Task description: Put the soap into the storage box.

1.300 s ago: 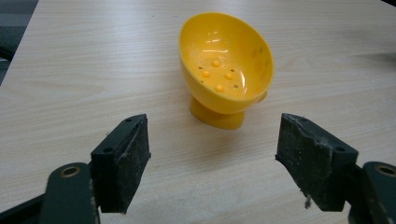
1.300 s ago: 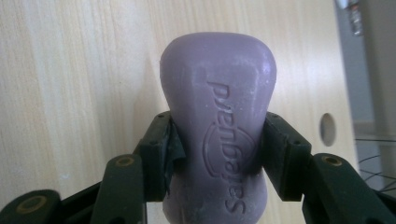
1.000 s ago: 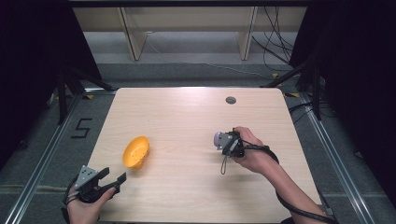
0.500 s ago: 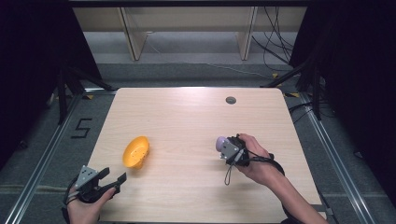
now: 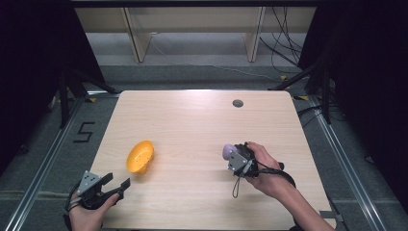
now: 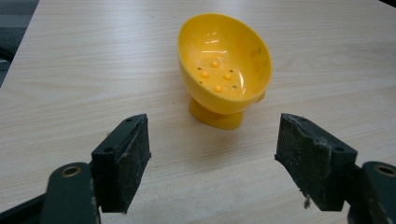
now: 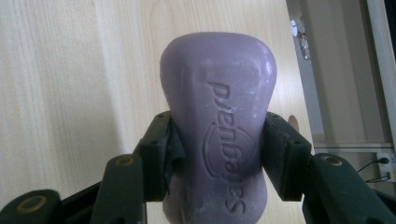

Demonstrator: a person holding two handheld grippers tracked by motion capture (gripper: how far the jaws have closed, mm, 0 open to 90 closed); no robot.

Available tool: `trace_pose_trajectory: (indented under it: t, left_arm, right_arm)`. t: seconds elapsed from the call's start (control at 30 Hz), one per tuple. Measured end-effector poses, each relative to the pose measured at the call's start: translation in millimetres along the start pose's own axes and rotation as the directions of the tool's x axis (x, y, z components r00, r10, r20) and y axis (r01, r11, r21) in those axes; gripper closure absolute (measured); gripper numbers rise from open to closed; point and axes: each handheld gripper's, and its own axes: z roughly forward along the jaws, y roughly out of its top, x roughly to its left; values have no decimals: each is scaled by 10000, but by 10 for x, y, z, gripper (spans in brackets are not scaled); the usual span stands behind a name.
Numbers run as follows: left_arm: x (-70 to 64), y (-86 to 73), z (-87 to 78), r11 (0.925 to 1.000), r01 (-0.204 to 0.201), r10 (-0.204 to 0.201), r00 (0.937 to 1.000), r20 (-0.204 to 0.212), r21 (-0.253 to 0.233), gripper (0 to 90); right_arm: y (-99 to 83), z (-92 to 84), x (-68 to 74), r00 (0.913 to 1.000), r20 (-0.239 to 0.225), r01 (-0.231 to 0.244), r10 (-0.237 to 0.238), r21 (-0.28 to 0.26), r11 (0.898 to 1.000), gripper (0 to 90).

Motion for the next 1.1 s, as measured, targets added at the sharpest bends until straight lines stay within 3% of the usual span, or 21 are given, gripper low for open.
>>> trace_pose_trajectory:
  t: [0.27,0.3,0.33,0.4,0.43,0.47,0.5,0.53,0.57,0.6,0.63,0.67,0.7,0.77,0.8,0.83,0.87,0.97,1.0,1.03,1.1]
  left_arm:
    - [-82,31,-12,9997,-104,112,9993,354,-214,253]
    - [-98,43,-20,9997,-134,141,9993,334,-222,253]
    - [-105,58,-18,9994,-200,212,9988,436,-267,253]
    - [-131,92,-30,9992,-269,283,9986,442,-309,253]
    - [-147,108,-30,9989,-277,297,9981,536,-374,253]
    - [-165,124,-30,9986,-325,350,9976,605,-410,253]
    - [-188,142,-34,9983,-409,434,9971,618,-411,253]
    - [-208,161,-33,9980,-491,518,9962,706,-397,254]
    - [-234,179,-30,9980,-500,528,9954,804,-374,254]
    - [-259,200,-24,9977,-551,585,9937,961,-384,256]
    - [-287,221,-16,9975,-609,646,9918,1102,-364,260]
    - [-319,244,-8,9970,-670,715,9895,1256,-395,266]
    - [-343,270,0,9963,-786,827,9860,1444,-343,271]
    - [-412,325,19,9955,-905,939,9825,1606,-282,277]
    - [-450,354,32,9950,-965,996,9802,1713,-262,279]
    - [-483,384,53,9936,-1095,1130,9737,1981,-284,282]
    - [-528,418,65,9921,-1238,1249,9713,2024,-179,284]
    - [-678,507,143,9899,-1417,1383,9543,2647,-66,284]
    - [-732,543,162,9865,-1639,1573,9489,2736,11,284]
    - [-801,583,201,9817,-1902,1803,9369,2996,39,287]
    - [-912,623,255,9763,-2155,1977,9235,3286,181,304]
  right_arm:
    - [1,-98,84,10000,85,36,-35,-98,9999,502]
    - [5,-105,78,9994,13,350,-350,-215,9992,502]
    - [2,-129,106,9999,149,51,-49,-122,9999,502]
    - [8,-160,126,9999,143,59,-57,-145,9999,502]
    - [14,-170,118,9990,197,395,-390,-267,9989,502]
    - [12,-192,149,9998,182,33,-30,-160,9999,502]
    - [14,-205,156,9997,238,110,-106,-177,9998,502]
    - [19,-213,147,9988,216,449,-442,-323,9985,502]
    - [21,-226,157,9986,276,455,-446,-319,9985,502]
    - [17,-249,192,9996,266,98,-92,-219,9997,502]
    - [20,-255,183,9987,291,435,-426,-334,9985,502]
    - [20,-266,198,9986,280,457,-448,-351,9983,502]
    - [14,-282,239,9995,294,93,-86,-249,9996,502]
    - [10,-305,263,9993,318,199,-188,-354,9992,502]
    - [6,-320,289,9996,276,-33,42,-305,9995,502]
    - [8,-328,272,9989,330,345,-330,-462,9983,502]
    - [2,-346,295,9991,410,62,-47,-387,9992,502]
    - [0,-391,310,9987,511,57,-36,-416,9991,502]
    - [0,-407,316,9984,570,48,-23,-428,9991,502]
    - [4,-411,305,9980,508,406,-378,-558,9976,502]
    - [7,-426,328,9976,597,396,-361,-592,9975,502]
